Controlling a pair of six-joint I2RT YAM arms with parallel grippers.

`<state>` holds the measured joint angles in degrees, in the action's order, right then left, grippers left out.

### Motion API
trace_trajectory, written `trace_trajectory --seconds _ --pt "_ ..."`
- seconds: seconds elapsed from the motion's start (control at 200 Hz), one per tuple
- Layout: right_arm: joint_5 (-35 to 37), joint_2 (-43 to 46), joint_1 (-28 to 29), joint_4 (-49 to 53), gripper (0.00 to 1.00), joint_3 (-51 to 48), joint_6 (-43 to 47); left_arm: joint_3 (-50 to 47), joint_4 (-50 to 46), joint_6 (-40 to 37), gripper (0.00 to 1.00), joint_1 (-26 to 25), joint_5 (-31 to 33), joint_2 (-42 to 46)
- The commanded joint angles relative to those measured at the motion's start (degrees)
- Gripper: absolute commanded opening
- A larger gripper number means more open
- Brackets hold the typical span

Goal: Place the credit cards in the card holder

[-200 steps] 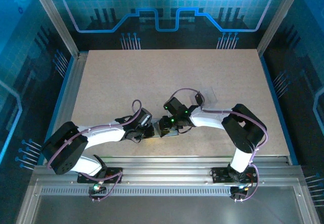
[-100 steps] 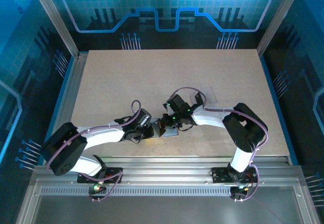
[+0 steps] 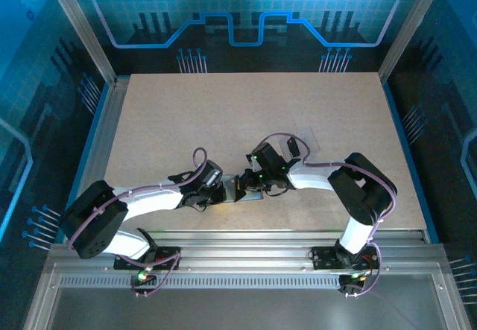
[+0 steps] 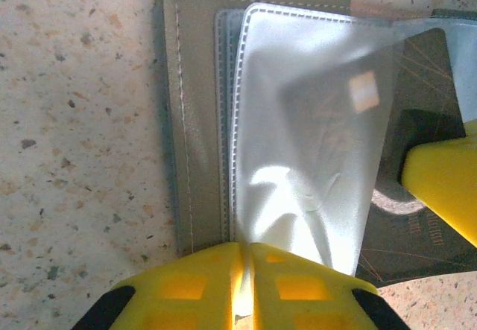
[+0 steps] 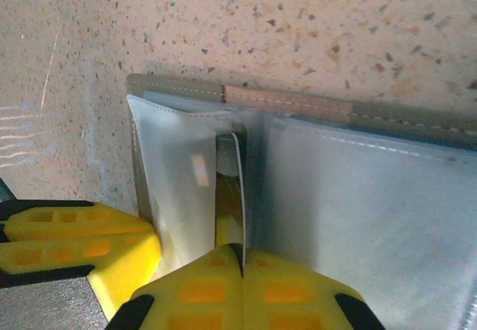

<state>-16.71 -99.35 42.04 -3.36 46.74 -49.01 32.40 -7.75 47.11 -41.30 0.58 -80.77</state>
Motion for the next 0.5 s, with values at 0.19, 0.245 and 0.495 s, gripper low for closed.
trace_trajectory --seconds 0.19,0.245,0.495 --pt "5.4 0.5 -1.0 -0.7 0.0 -5.9 -7.1 -3.0 -5.9 0.9 0.15 0.2 0.1 -0.1" --pt "6.3 1.4 -1.1 -0.8 0.0 -6.6 -7.9 -3.3 -5.8 1.0 0.15 0.3 0.2 0.1" --pt "7.8 1.4 -0.3 -1.4 0.0 -5.9 -9.8 -3.6 -5.4 1.2 0.15 0.2 0.0 0.1"
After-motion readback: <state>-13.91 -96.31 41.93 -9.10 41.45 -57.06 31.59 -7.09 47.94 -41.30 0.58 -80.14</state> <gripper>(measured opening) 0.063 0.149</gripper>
